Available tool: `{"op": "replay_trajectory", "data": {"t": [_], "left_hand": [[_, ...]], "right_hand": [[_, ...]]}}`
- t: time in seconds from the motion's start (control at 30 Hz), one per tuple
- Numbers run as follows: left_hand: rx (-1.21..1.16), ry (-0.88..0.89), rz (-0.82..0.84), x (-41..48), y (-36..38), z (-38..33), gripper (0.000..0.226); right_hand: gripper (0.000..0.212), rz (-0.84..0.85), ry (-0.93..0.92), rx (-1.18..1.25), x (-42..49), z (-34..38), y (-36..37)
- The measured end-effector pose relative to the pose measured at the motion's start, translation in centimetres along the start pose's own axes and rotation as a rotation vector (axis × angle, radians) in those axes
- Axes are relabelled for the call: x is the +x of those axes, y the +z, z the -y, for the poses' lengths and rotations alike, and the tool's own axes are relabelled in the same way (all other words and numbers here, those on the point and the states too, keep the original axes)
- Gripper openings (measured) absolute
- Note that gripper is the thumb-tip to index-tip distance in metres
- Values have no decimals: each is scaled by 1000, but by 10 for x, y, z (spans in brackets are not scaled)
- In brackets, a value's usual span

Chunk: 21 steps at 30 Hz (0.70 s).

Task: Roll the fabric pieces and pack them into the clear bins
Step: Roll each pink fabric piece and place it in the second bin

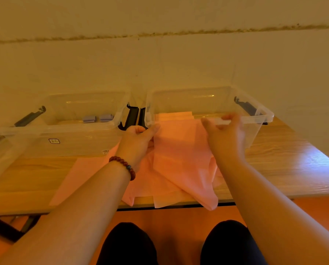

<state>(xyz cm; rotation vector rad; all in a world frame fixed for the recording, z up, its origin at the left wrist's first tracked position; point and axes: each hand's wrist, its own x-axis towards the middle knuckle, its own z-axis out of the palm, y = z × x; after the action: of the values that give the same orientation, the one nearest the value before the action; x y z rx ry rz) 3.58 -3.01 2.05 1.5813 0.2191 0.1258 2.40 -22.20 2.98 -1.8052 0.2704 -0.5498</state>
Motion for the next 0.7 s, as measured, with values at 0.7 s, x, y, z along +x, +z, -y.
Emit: {"op": "replay_trajectory", "data": {"t": [0.7], "left_hand": [[-162, -39, 312, 6, 5, -25, 14]], "right_hand": [[12, 446, 293, 469, 8, 19, -6]]}}
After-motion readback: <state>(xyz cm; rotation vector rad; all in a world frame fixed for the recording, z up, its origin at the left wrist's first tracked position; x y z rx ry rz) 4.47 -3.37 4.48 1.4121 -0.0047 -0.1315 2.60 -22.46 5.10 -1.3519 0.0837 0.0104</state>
